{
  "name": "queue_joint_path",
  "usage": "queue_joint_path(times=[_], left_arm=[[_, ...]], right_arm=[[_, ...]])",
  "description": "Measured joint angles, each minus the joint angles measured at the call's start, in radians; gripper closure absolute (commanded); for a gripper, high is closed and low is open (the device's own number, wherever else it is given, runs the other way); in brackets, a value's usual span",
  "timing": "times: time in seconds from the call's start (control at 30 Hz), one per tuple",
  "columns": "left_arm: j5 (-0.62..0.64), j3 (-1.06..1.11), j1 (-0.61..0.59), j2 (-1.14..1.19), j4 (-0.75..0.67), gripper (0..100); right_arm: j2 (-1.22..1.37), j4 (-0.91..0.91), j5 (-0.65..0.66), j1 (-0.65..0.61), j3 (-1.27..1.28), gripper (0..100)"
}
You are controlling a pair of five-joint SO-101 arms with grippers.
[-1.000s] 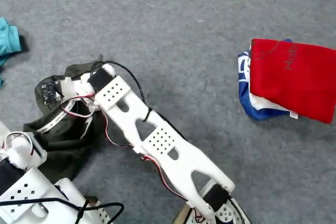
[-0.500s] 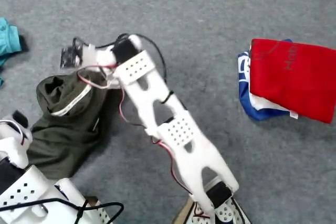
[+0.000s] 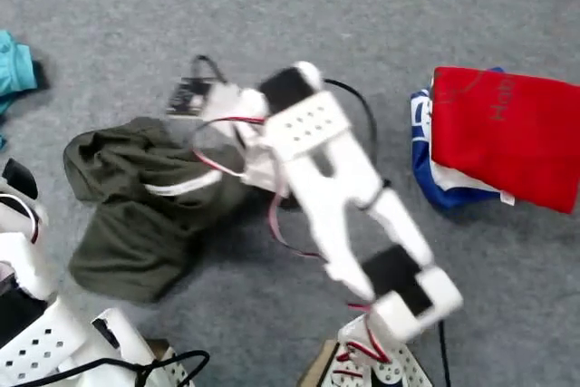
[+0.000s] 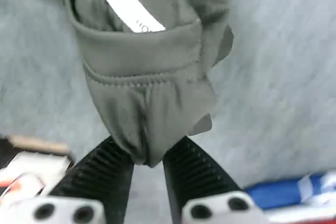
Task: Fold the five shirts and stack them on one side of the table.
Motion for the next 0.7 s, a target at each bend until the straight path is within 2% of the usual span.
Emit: queue_joint_path(times=[0.2,0.3,0.53,0.7], left_arm=[[0.0,-0.002,0.0,0.0,0.077,75],[0.0,-0.002,-0.043,0.0,0.078,75],[-0.072,-0.002,-0.176,0.0,0.078,75],[-0.097,-0.002,-0.262,0.0,0.078,75]], right_arm=[[-0.103,0.0,-0.002,0.215,0.233,99.5],[-0.103,0.0,0.017,0.315,0.292,98.3],[-0.103,0.0,0.08,0.512,0.354,75.2],[-0.13,0.0,0.132,0.586,0.354,74.2]])
